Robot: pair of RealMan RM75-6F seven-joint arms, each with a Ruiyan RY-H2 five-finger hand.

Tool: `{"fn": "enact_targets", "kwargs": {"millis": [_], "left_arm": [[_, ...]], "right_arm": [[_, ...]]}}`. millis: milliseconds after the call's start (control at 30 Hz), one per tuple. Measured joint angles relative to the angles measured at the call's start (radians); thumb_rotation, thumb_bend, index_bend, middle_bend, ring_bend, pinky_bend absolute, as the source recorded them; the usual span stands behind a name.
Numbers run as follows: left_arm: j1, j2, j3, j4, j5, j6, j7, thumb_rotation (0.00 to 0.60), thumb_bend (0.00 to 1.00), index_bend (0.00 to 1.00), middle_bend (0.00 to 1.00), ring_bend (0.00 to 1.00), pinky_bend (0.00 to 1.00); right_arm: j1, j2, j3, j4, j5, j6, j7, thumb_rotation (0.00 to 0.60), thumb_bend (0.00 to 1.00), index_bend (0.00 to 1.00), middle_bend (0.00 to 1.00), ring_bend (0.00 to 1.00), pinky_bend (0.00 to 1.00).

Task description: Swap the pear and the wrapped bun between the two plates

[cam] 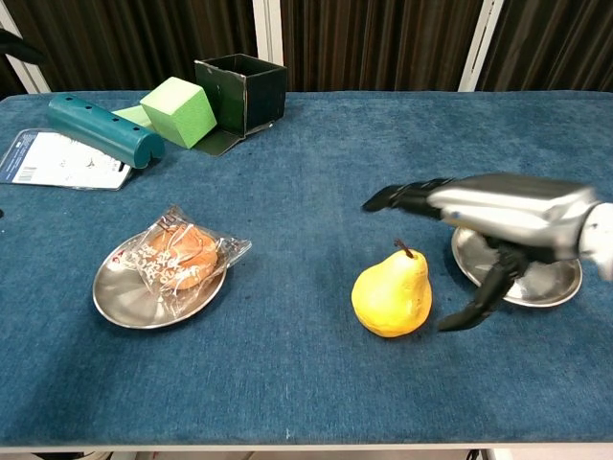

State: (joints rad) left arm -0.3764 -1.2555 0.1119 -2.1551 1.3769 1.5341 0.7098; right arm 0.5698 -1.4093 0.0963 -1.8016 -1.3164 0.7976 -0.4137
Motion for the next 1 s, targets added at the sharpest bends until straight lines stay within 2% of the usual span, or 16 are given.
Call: {"fn": "enact_targets", "kwargs": {"millis": [67,133,200,300,433,533,733,867,1000], "left_arm": [[0.009,0.010,-0.005,0.005,0.003,-0.006,-0.012,0.600,0.00,0.11,0.06,0.04,0.32],[0.015,0.015,-0.011,0.009,0.005,-0.014,-0.022,0.600,0.00,0.11,0.06,0.04,0.32],[0.020,0.018,-0.017,0.011,0.005,-0.022,-0.028,0.600,0.00,0.11,0.06,0.04,0.32],[0.027,0.018,-0.025,0.014,0.004,-0.034,-0.032,0.600,0.00,0.11,0.06,0.04,0.32],[0.035,0.014,-0.036,0.019,0.005,-0.043,-0.028,0.600,0.00,0.11,0.06,0.04,0.32],[0.042,0.015,-0.043,0.018,0.010,-0.046,-0.026,0.600,0.00,0.11,0.06,0.04,0.32],[0.060,0.033,-0.050,0.012,0.032,-0.042,-0.037,0.600,0.00,0.11,0.06,0.04,0.32],[0.076,0.057,-0.049,0.013,0.051,-0.035,-0.066,0.600,0.00,0.11,0.06,0.04,0.32],[0.096,0.083,-0.043,0.021,0.076,-0.027,-0.107,0.600,0.00,0.11,0.06,0.04,0.32]], "right_arm": [[0.023,-0.036,0.000,0.007,0.045,-0.007,-0.054,0.533,0.24,0.01,0.05,0.01,0.04],[0.039,-0.057,-0.004,0.014,0.077,-0.003,-0.091,0.534,0.24,0.13,0.16,0.10,0.15],[0.046,-0.066,-0.011,0.020,0.097,0.006,-0.113,0.569,0.25,0.32,0.29,0.26,0.30],[0.053,-0.074,-0.020,0.028,0.124,0.026,-0.142,0.600,0.29,0.50,0.43,0.42,0.42],[0.059,-0.090,-0.029,0.036,0.145,0.061,-0.172,0.600,0.32,0.63,0.53,0.52,0.51],[0.062,-0.101,-0.032,0.038,0.151,0.087,-0.180,0.600,0.35,0.67,0.56,0.55,0.53],[0.057,-0.094,-0.020,0.024,0.121,0.157,-0.169,0.600,0.36,0.69,0.58,0.55,0.53],[0.045,-0.058,0.004,0.016,0.108,0.225,-0.165,0.600,0.36,0.68,0.58,0.55,0.53],[0.033,-0.005,0.019,0.030,0.144,0.254,-0.179,0.600,0.36,0.62,0.58,0.54,0.53]]}}
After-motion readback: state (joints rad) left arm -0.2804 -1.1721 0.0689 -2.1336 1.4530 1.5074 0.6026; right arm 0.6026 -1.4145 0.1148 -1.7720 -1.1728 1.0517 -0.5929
